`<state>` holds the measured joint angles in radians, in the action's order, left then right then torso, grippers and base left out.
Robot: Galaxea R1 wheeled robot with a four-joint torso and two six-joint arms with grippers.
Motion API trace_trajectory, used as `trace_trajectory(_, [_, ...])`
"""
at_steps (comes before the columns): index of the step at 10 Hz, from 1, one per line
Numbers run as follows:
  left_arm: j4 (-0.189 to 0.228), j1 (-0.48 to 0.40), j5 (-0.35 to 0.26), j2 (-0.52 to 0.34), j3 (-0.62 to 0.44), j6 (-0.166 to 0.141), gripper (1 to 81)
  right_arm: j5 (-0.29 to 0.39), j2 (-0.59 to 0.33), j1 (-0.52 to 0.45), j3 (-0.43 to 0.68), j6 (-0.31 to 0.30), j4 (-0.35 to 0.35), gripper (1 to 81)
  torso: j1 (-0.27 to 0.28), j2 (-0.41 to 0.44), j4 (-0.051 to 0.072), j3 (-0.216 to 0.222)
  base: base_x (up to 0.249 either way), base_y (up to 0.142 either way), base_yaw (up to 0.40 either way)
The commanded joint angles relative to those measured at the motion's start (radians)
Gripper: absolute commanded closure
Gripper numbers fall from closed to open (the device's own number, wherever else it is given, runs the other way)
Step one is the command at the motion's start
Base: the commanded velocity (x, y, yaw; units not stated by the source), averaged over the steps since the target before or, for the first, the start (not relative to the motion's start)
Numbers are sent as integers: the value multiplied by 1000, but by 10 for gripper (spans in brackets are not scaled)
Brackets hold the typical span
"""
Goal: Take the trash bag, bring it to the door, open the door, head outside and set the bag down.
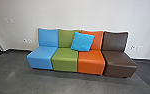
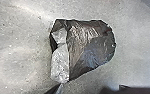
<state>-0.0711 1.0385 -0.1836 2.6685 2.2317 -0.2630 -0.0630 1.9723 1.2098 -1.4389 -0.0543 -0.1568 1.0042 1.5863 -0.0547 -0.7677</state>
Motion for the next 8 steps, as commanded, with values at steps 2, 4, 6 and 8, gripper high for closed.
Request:
trace_trajectory(2, [-12,-91,-50,-15,-9,-1,10,45,-83,-63,35,-4,-10,10,85,133,0,-126,0,0,0])
trace_trajectory(4, [-12,-93,-48,-13,-9,-1,10,45,-85,-63,39,-3,-10,10,129,202,0,-191,0,0,0])
trace_trajectory(6, [-21,-120,-50,-12,5,-1,10,45,-88,-65,39,-4,-13,10,173,271,0,-162,0,0,0])
trace_trajectory(8, [-29,-162,-100,7,32,-1,10,46,-88,-63,39,-4,-11,10,206,321,0,-193,0,0,0])
